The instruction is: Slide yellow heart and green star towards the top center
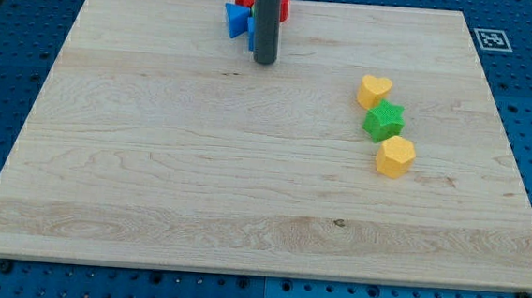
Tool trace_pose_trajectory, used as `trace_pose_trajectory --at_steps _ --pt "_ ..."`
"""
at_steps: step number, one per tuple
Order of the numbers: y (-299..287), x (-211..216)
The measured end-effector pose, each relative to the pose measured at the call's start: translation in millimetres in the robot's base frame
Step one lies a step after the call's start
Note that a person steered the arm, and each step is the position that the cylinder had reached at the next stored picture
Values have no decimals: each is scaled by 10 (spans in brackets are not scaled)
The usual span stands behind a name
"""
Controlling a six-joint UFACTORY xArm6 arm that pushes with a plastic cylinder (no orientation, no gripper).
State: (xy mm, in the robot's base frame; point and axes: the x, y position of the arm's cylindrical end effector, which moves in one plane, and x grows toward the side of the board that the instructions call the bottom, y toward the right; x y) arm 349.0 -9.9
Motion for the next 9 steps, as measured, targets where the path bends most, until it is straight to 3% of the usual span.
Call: trace_pose_trajectory --at_steps 2,3,5,9 --pt "738 1556" --pt "1264 1915" --pt "1915 1628" --pt "1653 896"
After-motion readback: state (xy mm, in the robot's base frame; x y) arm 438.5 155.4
